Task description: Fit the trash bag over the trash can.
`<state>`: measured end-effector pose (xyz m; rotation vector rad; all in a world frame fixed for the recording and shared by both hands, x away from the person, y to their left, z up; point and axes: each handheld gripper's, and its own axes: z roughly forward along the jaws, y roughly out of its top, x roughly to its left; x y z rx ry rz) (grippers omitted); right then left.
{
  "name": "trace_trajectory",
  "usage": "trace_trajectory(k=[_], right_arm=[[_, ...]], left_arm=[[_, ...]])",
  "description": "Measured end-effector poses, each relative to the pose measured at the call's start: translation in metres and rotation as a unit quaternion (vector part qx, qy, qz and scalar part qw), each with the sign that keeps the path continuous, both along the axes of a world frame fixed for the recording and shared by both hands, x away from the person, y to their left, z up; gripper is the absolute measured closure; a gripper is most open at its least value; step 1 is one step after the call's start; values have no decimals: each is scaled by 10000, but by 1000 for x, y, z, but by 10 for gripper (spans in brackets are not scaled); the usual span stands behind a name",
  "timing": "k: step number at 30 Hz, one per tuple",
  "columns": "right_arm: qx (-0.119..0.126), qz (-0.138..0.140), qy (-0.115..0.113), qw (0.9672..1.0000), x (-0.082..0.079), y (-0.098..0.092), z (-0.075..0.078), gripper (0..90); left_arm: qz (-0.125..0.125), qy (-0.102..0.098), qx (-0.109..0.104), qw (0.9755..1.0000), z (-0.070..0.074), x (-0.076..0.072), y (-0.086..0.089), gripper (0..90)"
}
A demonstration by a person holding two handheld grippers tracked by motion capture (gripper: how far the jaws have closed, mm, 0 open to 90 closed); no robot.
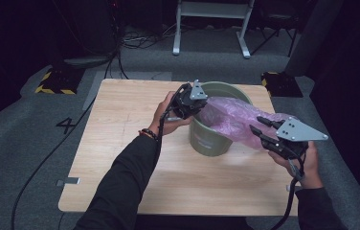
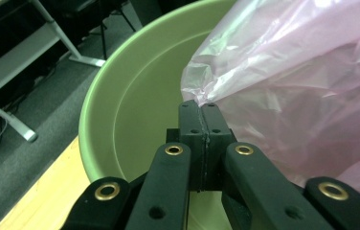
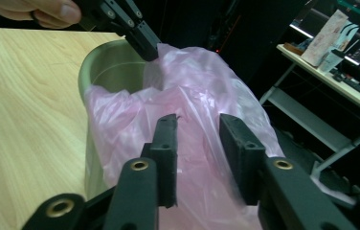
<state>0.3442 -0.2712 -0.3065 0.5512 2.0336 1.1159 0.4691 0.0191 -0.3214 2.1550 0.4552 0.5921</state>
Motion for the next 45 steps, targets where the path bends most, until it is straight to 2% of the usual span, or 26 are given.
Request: trace_trajectory(k=[1, 3, 5, 8, 9, 13, 16, 19, 21, 23, 24, 26, 27, 29, 30, 32, 35, 38, 39, 40, 41, 43, 44, 45], right_arm=[[31, -25, 86, 10000, 0, -2, -3, 505], [33, -9, 226, 9997, 1, -5, -5, 450], [41, -46, 324, 9995, -1, -9, -9, 348], [168, -65, 326, 9993, -6, -16, -15, 264], [141, -64, 317, 9994, -8, -19, -17, 233], [187, -124, 220, 9995, -17, -27, -24, 195], [255, -311, 156, 9991, -20, -33, -28, 184], [331, -396, 118, 9986, -17, -35, -34, 263], [327, -320, 185, 9988, -13, -33, -40, 305], [229, -203, 241, 9992, -6, -27, -48, 448], [214, -161, 273, 9993, -4, -25, -50, 464], [118, -71, 355, 9993, 2, -18, -56, 625], [59, -54, 354, 9993, 3, -16, -57, 666], [-8, -58, 344, 9994, 6, -11, -60, 793], [-18, -49, 310, 9995, 6, -10, -60, 835], [-45, -58, 249, 9997, 6, -7, -59, 889], [-137, -42, 159, 9998, 7, -3, -55, 900], [-174, -66, 125, 9997, 8, -1, -50, 900], [-187, -66, 117, 9997, 9, 0, -48, 900], [-187, -66, 117, 9997, 9, 0, -48, 900], [-170, -53, 51, 9998, 9, 1, -43, 900], [-206, -25, 12, 9998, 9, 4, -39, 900], [-207, 0, -8, 9998, 9, 6, -37, 900], [-244, 15, -19, 9997, 8, 9, -34, 900]], left_arm=[[-7, -1, 66, 10000, -3, 2, 1, 897], [29, 36, 80, 10000, -5, 4, 1, 898], [77, 79, 55, 9999, -6, 5, 2, 898], [156, 99, 73, 9998, -8, 10, 4, 898], [167, 97, 77, 9998, -9, 11, 5, 898], [239, 158, 35, 9996, -11, 15, 11, 898], [259, 222, -11, 9994, -13, 18, 16, 897], [234, 253, -97, 9994, -13, 19, 19, 897], [209, 259, -107, 9994, -13, 19, 19, 897], [211, 262, -133, 9993, -14, 20, 19, 887], [204, 270, -152, 9993, -13, 20, 20, 883], [213, 277, -201, 9992, -13, 20, 20, 842], [178, 267, -204, 9993, -13, 19, 21, 829], [177, 248, -223, 9993, -12, 18, 21, 735], [118, 308, -283, 9991, -10, 17, 21, 658], [-1, 288, -338, 9990, -8, 13, 22, 632], [-121, 249, -445, 9986, -3, 6, 20, 568], [-222, 223, -558, 9979, 2, 0, 16, 423], [-332, 224, -630, 9972, 3, -5, 12, 376], [-332, 224, -630, 9972, 3, -5, 12, 303], [-511, 225, -682, 9961, 5, -12, 4, 253], [-763, 207, -581, 9952, 6, -21, -7, 221], [-763, 207, -581, 9952, 6, -21, -7, 212], [-979, 184, -518, 9937, 6, -29, -18, 199]])
